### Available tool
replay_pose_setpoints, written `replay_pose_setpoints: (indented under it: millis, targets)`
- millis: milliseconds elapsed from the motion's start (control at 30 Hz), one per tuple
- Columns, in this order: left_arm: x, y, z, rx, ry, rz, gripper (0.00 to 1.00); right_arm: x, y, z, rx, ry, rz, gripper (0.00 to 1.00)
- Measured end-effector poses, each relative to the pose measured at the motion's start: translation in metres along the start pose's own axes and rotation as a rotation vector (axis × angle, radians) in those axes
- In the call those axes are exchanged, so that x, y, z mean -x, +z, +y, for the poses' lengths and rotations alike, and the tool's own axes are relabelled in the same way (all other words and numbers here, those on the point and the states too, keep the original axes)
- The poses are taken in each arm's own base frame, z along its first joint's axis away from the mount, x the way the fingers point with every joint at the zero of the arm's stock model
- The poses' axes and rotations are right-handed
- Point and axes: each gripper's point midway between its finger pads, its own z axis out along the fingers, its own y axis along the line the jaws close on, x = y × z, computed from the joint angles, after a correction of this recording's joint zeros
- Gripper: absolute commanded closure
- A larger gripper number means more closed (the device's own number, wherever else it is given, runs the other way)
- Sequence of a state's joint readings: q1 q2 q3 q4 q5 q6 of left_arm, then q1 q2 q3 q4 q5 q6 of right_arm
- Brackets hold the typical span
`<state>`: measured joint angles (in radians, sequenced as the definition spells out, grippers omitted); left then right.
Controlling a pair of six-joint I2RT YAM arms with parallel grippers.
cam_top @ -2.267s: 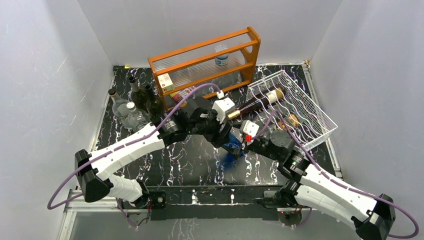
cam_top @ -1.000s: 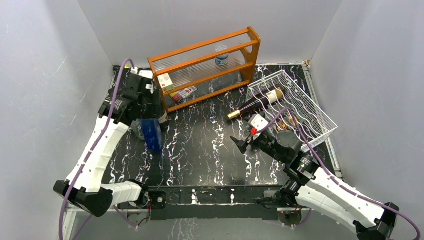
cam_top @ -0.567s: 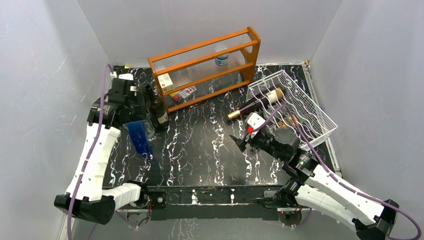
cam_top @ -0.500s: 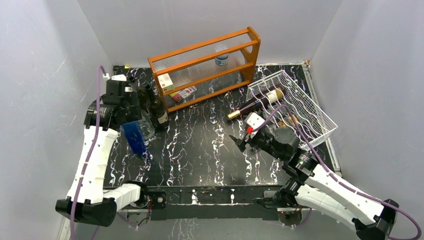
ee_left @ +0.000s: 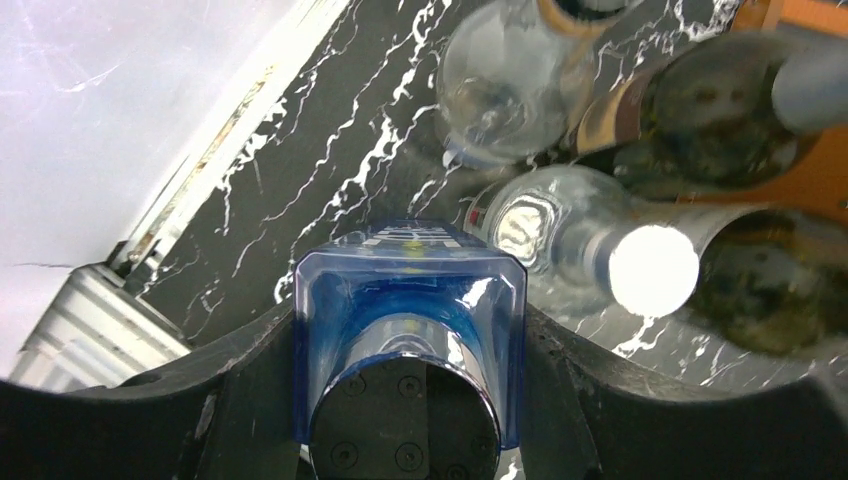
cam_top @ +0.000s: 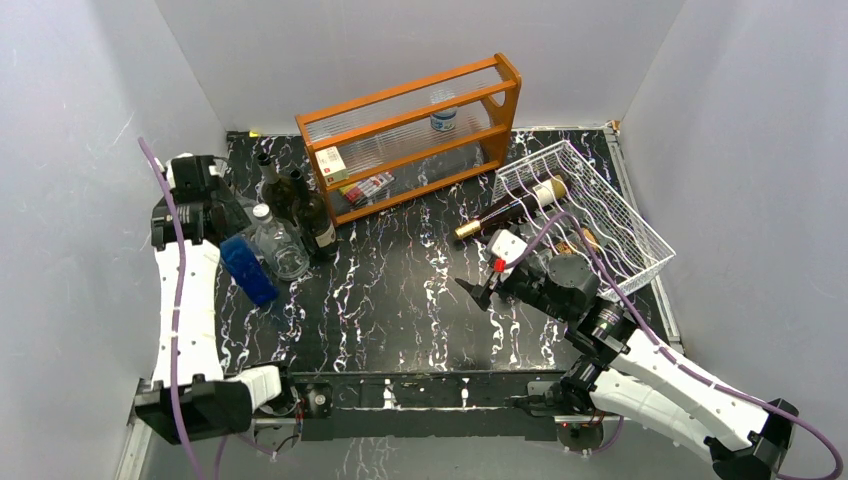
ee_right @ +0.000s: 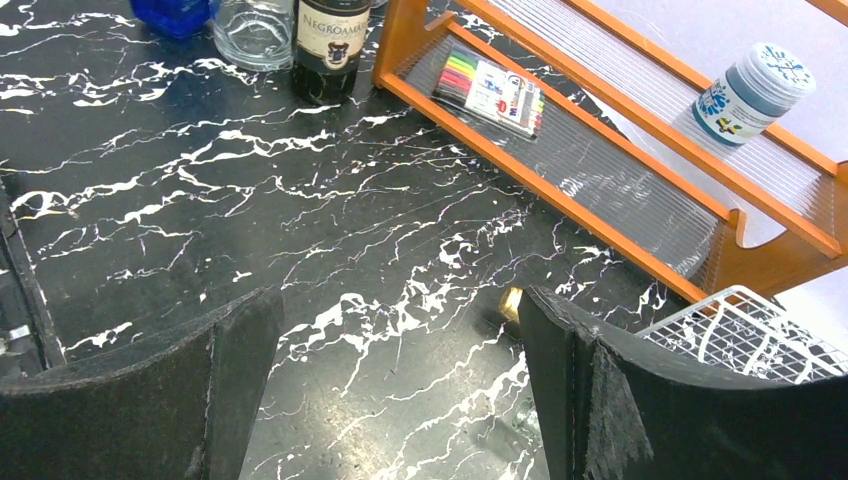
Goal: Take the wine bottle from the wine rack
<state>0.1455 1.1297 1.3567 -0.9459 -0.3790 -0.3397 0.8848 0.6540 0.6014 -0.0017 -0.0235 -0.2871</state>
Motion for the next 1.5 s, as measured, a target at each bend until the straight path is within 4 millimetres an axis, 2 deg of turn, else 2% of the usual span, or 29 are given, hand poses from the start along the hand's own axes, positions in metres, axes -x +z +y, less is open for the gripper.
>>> replay_pose_setpoints:
  millis: [200, 367, 633, 800, 933, 1033, 1100, 1233, 1333, 1433, 1500]
  targets:
    - [0.019, 0.026, -0.010, -0.012, -0.075, 0.011, 1.00, 0.004, -0.003, 0.001, 0.007, 0.000, -0.015, 0.02]
    - [0.026, 0.028, -0.010, -0.010, -0.068, -0.011, 1.00, 0.008, -0.005, 0.000, 0.003, -0.002, -0.030, 0.02]
    - [0.032, 0.033, -0.013, -0.021, -0.050, -0.039, 0.99, 0.002, 0.000, 0.004, 0.025, 0.003, -0.012, 0.02]
    - [0.033, 0.043, -0.018, -0.040, -0.036, -0.076, 0.74, 0.002, 0.000, 0.005, 0.028, 0.004, -0.012, 0.02]
    - [0.032, 0.042, -0.018, -0.060, -0.026, -0.105, 0.34, 0.002, 0.001, 0.005, 0.030, 0.006, -0.012, 0.02]
    - [0.033, 0.042, -0.020, -0.074, -0.017, -0.111, 0.18, 0.001, 0.002, 0.006, 0.032, 0.008, -0.007, 0.02]
    - [0.036, 0.041, -0.023, -0.092, -0.022, -0.124, 0.03, 0.000, 0.002, 0.006, 0.033, 0.008, -0.004, 0.02]
    - [0.040, 0.035, -0.028, -0.126, -0.027, -0.134, 0.02, 0.002, 0.002, 0.006, 0.032, 0.008, -0.007, 0.02]
    - [0.052, 0.022, -0.030, -0.150, -0.032, -0.157, 0.02, 0.006, 0.001, 0.004, 0.030, 0.007, -0.015, 0.02]
    - [0.075, 0.000, -0.033, -0.185, -0.042, -0.214, 0.02, 0.009, 0.000, 0.004, 0.028, 0.006, -0.018, 0.02]
    - [0.093, -0.022, -0.039, -0.247, -0.054, -0.272, 0.02, 0.009, -0.002, 0.003, 0.027, 0.002, -0.016, 0.02]
